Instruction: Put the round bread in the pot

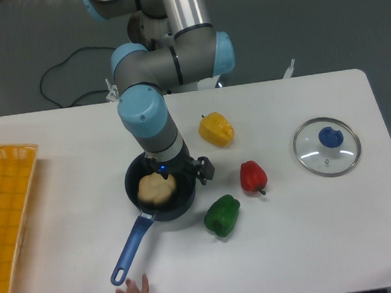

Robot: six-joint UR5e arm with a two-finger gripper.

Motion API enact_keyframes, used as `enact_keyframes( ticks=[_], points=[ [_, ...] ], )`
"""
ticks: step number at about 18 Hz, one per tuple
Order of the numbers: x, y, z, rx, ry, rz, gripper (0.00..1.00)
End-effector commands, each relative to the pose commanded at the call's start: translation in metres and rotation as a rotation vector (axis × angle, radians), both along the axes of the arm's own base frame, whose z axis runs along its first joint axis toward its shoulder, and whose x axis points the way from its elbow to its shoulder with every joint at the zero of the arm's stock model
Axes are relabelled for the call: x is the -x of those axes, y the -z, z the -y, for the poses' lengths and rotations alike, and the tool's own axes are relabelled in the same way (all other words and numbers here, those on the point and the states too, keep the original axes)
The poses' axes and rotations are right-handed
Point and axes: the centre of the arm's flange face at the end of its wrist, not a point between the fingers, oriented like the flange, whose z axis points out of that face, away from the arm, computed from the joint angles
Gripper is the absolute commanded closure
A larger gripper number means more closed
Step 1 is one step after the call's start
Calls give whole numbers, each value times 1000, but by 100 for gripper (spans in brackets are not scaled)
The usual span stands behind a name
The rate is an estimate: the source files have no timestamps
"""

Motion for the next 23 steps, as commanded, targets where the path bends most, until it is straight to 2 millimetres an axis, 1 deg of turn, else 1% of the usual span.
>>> enact_keyframes(
  ticks=[2, 4, 7, 10, 12, 15, 17, 18, 20, 23],
  points=[
    [10, -3, 4, 1, 45, 4, 0],
    [26, -12, 8, -31, 79, 21, 0],
    [55, -30, 16, -77, 94, 18, 0],
    [83, -37, 31, -85, 135, 14, 0],
    [100, -38, 45, -74, 180, 17, 0],
    [124, -37, 68, -58, 181, 23, 0],
    [134, -34, 79, -38, 213, 38, 0],
    [141, -33, 89, -25, 248, 50, 0],
    [151, -28, 99, 0, 337, 68, 0],
    [167, -24, 116, 5, 396, 81, 0]
  ],
)
